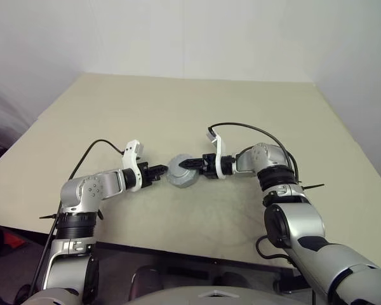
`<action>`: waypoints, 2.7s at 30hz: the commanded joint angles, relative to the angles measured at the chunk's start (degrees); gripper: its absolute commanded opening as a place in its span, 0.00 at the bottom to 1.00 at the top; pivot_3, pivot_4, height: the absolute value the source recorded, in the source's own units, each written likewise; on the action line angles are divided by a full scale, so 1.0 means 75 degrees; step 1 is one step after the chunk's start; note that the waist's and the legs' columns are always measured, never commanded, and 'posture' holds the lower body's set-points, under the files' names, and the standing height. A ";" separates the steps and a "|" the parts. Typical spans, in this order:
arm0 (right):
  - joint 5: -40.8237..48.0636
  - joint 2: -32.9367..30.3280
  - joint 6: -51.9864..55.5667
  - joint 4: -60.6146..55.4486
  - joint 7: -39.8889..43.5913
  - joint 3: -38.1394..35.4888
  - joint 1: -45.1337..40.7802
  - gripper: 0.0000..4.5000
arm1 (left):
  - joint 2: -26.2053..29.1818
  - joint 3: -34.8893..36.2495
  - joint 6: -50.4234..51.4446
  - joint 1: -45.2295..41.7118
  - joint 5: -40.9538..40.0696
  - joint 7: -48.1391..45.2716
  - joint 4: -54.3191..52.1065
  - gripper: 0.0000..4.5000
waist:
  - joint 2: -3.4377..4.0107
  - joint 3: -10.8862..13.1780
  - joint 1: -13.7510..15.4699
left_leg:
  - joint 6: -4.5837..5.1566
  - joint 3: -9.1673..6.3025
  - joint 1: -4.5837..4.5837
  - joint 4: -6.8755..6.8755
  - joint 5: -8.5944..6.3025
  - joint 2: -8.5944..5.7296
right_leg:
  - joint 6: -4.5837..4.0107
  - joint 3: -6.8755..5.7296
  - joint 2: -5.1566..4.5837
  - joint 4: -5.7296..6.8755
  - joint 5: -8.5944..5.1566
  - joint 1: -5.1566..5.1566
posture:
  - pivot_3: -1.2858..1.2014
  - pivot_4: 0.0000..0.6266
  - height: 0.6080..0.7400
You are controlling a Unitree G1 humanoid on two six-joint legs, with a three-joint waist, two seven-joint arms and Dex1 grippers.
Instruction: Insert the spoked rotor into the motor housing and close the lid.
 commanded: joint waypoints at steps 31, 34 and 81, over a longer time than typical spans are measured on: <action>0.1450 0.0934 -0.1616 0.2427 -0.3355 -0.3574 -0.1774 0.49 | -0.0324 0.2023 -0.1529 0.0756 -0.1299 0.0118 -0.1026 0.00 | -0.0033 0.0092 -0.0039 | -0.0022 -0.0001 -0.0139 0.0019 0.0020 0.0024 | 0.0015 0.0006 0.0027 0.0106 0.0029 -0.0216 | 0.52 0.00 1.00; 0.1865 0.1120 -0.2034 0.2569 -0.3818 -0.4115 -0.2075 0.49 | -0.0419 0.2109 -0.1527 0.0871 -0.1405 0.0312 -0.0980 0.00 | -0.0048 0.0108 -0.0041 | -0.0025 -0.0001 -0.0143 0.0027 0.0023 0.0023 | 0.0015 0.0006 0.0027 0.0110 0.0030 -0.0229 | 0.52 0.00 1.00; 0.3529 0.1648 -0.0531 0.1246 -0.4789 -0.4542 -0.2427 0.49 | -0.1109 0.2641 -0.1353 0.0114 -0.6704 0.2078 0.0727 0.99 | -0.0107 0.0145 0.0046 | -0.0025 -0.0011 -0.0172 0.0074 0.0023 0.0023 | 0.0042 0.0009 0.0034 0.0132 0.0048 -0.0245 | 0.52 0.00 1.00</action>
